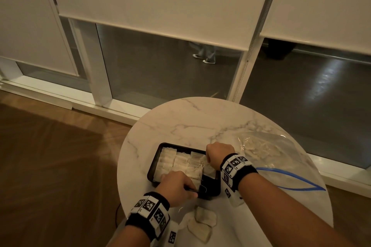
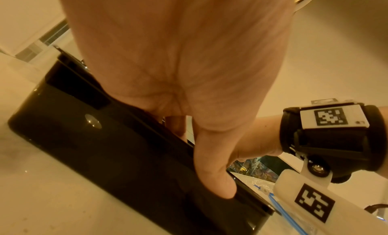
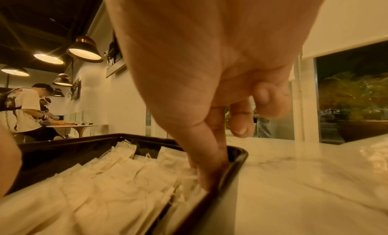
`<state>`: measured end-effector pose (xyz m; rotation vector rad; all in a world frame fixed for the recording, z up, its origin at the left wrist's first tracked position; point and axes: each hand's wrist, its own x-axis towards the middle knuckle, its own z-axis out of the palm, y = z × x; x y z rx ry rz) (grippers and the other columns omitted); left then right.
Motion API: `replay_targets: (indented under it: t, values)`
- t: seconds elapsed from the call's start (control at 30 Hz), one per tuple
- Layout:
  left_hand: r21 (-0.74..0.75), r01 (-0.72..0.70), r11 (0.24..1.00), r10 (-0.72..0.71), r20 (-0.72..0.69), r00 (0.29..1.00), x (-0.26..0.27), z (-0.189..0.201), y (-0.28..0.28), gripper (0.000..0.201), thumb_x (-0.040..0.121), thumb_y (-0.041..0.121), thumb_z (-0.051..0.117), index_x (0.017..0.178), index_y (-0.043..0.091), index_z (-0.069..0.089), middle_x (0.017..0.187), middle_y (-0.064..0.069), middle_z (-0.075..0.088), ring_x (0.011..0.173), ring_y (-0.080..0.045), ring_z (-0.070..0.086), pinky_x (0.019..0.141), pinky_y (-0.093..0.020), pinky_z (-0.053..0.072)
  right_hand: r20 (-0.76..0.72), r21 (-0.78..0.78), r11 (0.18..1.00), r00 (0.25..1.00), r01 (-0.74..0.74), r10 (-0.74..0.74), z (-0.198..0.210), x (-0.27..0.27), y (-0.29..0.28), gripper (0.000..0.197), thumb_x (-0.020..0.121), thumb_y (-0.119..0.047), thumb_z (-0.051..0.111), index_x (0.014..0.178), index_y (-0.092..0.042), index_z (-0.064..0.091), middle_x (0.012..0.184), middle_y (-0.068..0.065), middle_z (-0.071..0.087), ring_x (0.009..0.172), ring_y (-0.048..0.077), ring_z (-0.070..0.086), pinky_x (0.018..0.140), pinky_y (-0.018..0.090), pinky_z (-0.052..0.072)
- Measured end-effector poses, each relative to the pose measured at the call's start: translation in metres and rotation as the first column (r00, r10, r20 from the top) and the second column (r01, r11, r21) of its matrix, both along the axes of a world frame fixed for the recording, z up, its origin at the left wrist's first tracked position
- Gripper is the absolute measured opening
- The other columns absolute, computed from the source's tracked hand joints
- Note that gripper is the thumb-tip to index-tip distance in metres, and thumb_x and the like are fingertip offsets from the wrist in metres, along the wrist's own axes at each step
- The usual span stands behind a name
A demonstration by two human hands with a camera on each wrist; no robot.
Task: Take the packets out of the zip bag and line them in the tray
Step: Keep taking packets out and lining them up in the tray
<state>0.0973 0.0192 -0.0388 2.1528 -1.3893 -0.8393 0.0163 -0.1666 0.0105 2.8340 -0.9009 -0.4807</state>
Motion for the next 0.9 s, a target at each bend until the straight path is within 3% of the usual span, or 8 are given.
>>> replay_targets:
  t: [0.43, 0.6, 0.73, 0.83, 0.9]
  values:
    - [-0.013, -0.008, 1.000, 0.008, -0.003, 1.000, 0.001, 0.000, 0.002, 0.017, 0.085, 0.045, 0.074, 0.098, 0.037, 0.079, 0.092, 0.018, 0.075, 0.097, -0.006, 0.064, 0.105, -0.044, 0.044, 0.170, 0.037, 0.996, 0.981, 0.086, -0.091, -0.010, -0.008, 0.004, 0.024, 0.090, -0.014, 0.058, 0.105, -0.025, 0.073, 0.107, 0.003, 0.070, 0.098, 0.025, 0.067, 0.081, 0.034, 0.054]
    - [0.004, -0.005, 1.000, 0.005, 0.013, 1.000, 0.001, 0.001, 0.002, 0.017, 0.084, 0.046, 0.073, 0.097, 0.037, 0.079, 0.091, 0.016, 0.075, 0.096, -0.007, 0.064, 0.105, -0.045, 0.045, 0.298, 0.146, 0.980, 0.939, 0.135, -0.174, -0.007, -0.018, 0.003, 0.024, 0.089, -0.018, 0.057, 0.105, -0.029, 0.073, 0.109, -0.001, 0.068, 0.100, 0.023, 0.066, 0.080, 0.032, 0.053]
    - [0.013, -0.006, 1.000, 0.006, 0.037, 0.999, 0.001, 0.002, 0.003, 0.019, 0.083, 0.047, 0.073, 0.099, 0.038, 0.078, 0.093, 0.015, 0.075, 0.097, -0.007, 0.064, 0.104, -0.044, 0.045, 0.476, 0.302, 0.930, 0.813, 0.209, -0.337, -0.004, -0.037, 0.006, 0.016, 0.089, -0.031, 0.059, 0.100, -0.032, 0.071, 0.096, -0.009, 0.068, 0.092, 0.017, 0.065, 0.078, 0.032, 0.055]
    - [0.014, -0.010, 1.000, 0.009, 0.043, 0.999, 0.002, 0.003, 0.003, 0.019, 0.083, 0.047, 0.073, 0.098, 0.038, 0.079, 0.092, 0.017, 0.074, 0.096, -0.005, 0.065, 0.103, -0.044, 0.047, 0.608, 0.426, 0.871, 0.635, 0.246, -0.477, -0.008, -0.059, 0.010, 0.011, 0.091, -0.031, 0.062, 0.098, -0.028, 0.070, 0.079, -0.013, 0.064, 0.077, 0.011, 0.062, 0.071, 0.029, 0.053]
    - [-0.004, -0.025, 1.000, 0.025, 0.033, 0.999, 0.003, 0.004, 0.004, 0.015, 0.082, 0.044, 0.076, 0.095, 0.036, 0.079, 0.088, 0.020, 0.073, 0.092, -0.001, 0.065, 0.101, -0.041, 0.049, 0.657, 0.495, 0.833, 0.520, 0.248, -0.546, -0.013, -0.074, 0.016, 0.010, 0.090, -0.026, 0.064, 0.099, -0.024, 0.070, 0.077, -0.013, 0.062, 0.073, 0.008, 0.060, 0.068, 0.027, 0.049]
